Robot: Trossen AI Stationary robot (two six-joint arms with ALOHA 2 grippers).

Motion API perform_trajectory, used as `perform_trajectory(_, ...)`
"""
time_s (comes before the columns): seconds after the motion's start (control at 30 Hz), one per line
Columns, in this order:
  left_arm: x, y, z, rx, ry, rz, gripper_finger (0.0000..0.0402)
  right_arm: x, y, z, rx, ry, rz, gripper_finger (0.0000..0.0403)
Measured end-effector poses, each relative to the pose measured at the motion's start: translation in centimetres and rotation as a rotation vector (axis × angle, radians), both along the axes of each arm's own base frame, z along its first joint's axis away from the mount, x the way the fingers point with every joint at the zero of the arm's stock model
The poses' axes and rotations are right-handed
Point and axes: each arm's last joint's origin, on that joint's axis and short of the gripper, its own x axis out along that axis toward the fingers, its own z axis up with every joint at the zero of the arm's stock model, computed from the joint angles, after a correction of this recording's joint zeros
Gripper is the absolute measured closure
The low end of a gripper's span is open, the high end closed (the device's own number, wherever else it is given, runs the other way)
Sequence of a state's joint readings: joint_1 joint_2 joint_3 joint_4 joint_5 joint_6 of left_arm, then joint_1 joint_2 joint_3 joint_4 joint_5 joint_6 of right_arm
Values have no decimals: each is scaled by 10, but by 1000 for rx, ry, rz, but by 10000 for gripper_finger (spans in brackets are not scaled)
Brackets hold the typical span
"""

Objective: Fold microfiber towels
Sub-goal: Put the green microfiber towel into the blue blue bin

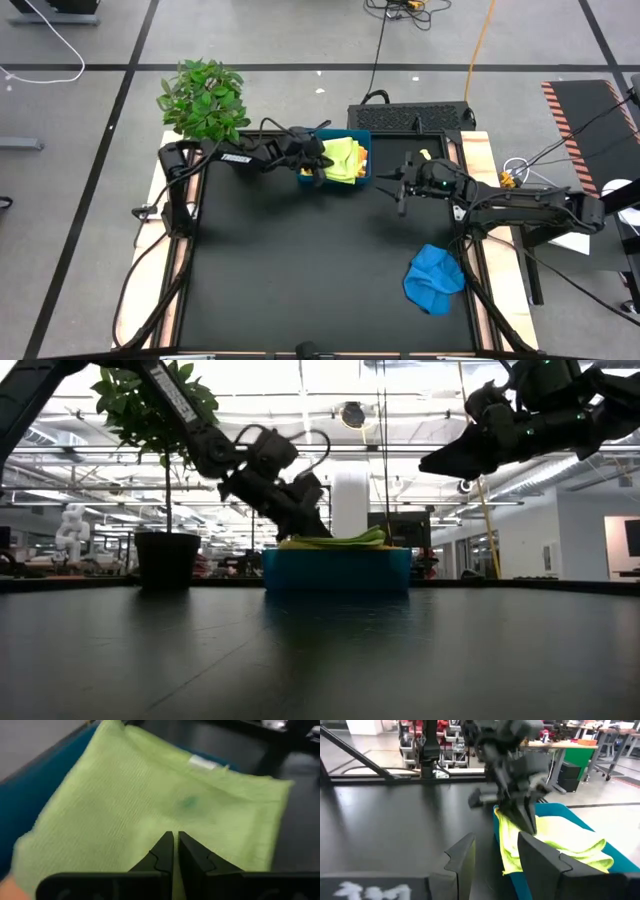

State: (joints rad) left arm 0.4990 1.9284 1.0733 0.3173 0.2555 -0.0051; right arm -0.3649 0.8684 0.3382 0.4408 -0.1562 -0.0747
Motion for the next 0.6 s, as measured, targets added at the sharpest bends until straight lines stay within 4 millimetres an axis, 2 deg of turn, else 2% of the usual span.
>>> perform_trajectory(0.1, 0, -10, 28, 87, -58, -48, 376, 1, -1, -1, -15, 10, 0, 261)
perform_trajectory(0.23, -4, -35, 75, 226, -123, -69, 376, 9, -4, 5, -41, 26, -16, 261)
perform_trajectory(0.4, -20, -75, 126, 366, -176, -92, 376, 32, -13, 18, -59, 75, -10, 261)
perform_trajectory(0.5, -33, -101, 140, 407, -207, -125, 380, 47, -23, 20, -71, 139, -15, 261)
perform_trajectory(0.6, -51, -123, 141, 431, -249, -147, 397, 62, -38, 22, -67, 178, -42, 261)
